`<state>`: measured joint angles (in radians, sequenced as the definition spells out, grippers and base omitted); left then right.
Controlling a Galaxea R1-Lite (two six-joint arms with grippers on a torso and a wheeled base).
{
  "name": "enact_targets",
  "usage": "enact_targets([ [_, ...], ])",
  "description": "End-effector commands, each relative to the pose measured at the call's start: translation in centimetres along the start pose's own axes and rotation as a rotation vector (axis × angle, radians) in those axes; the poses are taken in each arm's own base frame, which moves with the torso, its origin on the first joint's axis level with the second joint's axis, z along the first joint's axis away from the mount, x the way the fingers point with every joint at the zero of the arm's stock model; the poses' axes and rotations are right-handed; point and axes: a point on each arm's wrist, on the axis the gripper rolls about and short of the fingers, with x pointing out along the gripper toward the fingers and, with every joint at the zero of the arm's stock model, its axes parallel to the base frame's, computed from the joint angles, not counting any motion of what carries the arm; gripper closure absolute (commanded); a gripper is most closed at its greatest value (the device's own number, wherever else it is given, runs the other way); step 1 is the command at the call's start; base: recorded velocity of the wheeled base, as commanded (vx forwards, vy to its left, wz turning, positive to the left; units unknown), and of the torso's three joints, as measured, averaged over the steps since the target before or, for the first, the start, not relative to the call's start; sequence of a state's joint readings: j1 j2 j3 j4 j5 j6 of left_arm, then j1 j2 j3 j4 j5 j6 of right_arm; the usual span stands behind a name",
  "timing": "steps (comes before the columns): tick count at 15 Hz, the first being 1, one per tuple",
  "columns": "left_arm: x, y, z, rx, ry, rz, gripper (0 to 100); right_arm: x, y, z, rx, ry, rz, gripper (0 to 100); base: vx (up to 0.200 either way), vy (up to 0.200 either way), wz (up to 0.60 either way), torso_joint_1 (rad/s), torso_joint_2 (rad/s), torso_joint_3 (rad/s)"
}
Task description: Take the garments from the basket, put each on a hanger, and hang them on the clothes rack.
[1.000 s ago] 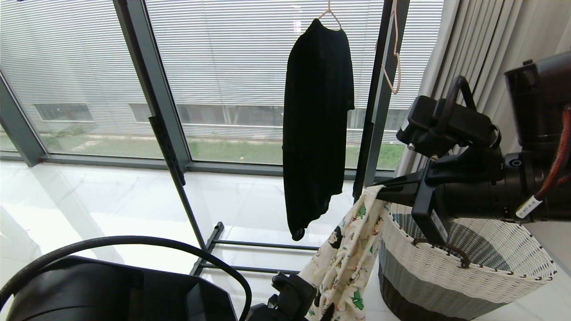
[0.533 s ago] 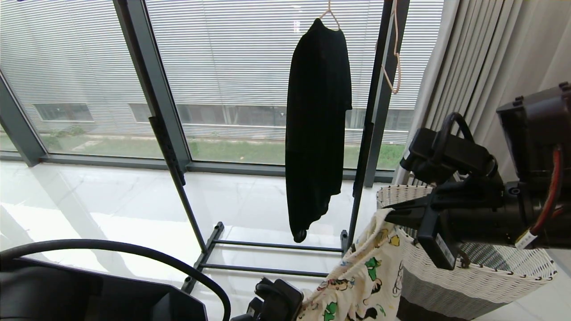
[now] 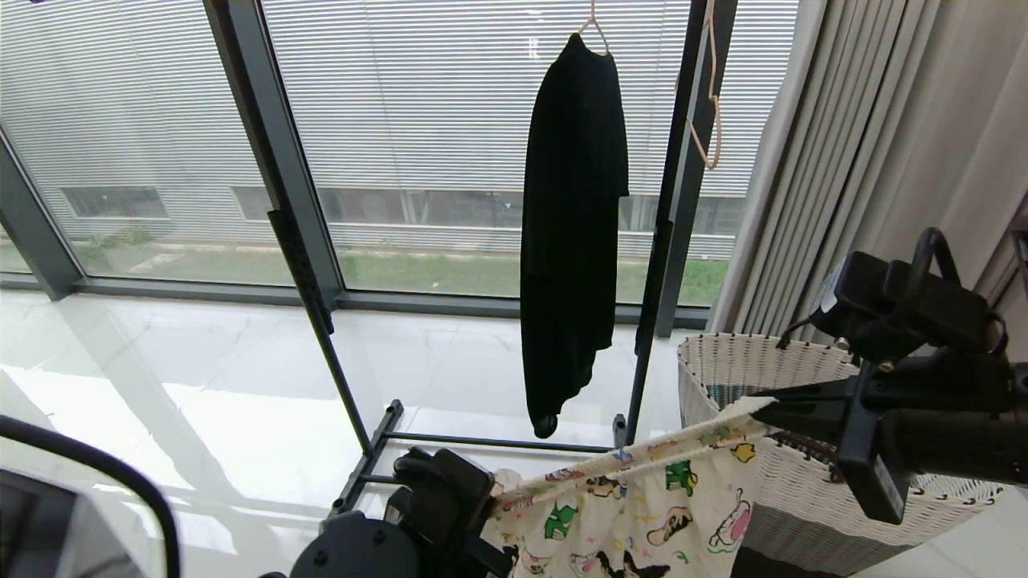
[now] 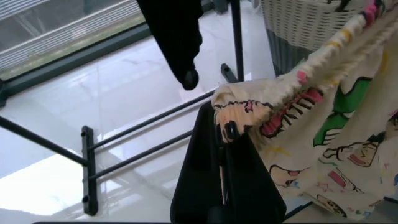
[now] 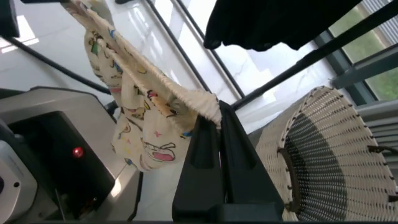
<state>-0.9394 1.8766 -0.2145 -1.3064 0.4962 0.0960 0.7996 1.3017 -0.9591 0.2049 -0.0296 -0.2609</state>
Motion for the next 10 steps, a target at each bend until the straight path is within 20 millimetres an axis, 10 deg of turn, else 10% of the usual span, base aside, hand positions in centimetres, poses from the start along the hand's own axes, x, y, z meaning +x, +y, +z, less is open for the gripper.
enact_targets([
  [1, -3.2, 4.3, 8.3, -0.142, -0.069, 0.054, 100, -0.7, -0.1, 0.1, 0.0, -0.026, -0.009, 100, 0.0, 0.0, 0.0, 0.0, 0.0, 0.0],
  [4, -7.2, 5.9, 12.8, -0.167, 0.038, -0.203, 100, -0.7, -0.3, 0.7, 0.002, -0.076, -0.024, 100, 0.0, 0.0, 0.0, 0.0, 0.0, 0.0],
  [10, -6.8, 5.6, 11.8, -0.07, 0.072, -0.244, 100, -2.3, -0.1, -0.4, 0.002, -0.078, -0.027, 100, 0.0, 0.0, 0.0, 0.0, 0.0, 0.0],
])
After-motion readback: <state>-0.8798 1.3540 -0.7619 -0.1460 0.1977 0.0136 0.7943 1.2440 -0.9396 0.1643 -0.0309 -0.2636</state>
